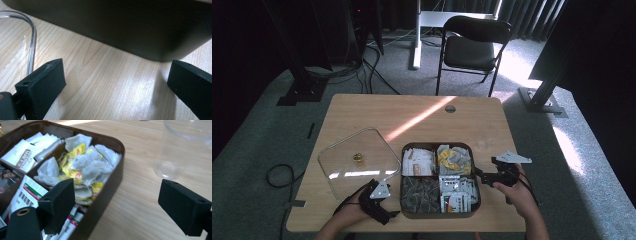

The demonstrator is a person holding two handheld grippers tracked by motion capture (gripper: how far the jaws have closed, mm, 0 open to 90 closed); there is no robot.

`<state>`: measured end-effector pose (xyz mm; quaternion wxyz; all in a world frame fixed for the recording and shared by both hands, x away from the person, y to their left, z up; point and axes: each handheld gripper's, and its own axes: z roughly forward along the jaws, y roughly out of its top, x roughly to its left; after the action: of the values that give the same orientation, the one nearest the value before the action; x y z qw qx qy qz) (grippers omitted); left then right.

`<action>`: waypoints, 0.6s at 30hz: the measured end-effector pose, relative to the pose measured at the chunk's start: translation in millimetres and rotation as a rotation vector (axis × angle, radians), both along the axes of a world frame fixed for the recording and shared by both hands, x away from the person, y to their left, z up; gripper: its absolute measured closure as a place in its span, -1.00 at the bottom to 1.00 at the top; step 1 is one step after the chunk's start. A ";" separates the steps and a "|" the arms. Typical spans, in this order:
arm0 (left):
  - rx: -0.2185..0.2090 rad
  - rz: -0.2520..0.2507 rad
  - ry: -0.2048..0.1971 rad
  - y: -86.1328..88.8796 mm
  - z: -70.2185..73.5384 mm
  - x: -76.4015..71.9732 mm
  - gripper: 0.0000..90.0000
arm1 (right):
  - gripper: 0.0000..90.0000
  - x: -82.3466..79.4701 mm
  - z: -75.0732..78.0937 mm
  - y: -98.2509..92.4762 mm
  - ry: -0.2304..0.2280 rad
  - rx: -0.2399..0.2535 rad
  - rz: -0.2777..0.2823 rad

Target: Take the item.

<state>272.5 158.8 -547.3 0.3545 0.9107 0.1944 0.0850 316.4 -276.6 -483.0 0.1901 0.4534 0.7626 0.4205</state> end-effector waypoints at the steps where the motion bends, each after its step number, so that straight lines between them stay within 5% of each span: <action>1: 0.000 0.000 0.000 0.0 0.0 0.0 -0.97 | -0.68 2.0 1.3 2.3 -0.002 0.011 0.009; 18: 0.002 -0.001 0.001 0.1 0.2 0.0 -0.97 | -0.14 28.2 2.5 25.1 -0.049 0.006 0.137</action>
<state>272.5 158.9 -547.1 0.3538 0.9111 0.1939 0.0846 344.6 -251.6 -480.5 0.1781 0.3901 0.7858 0.4458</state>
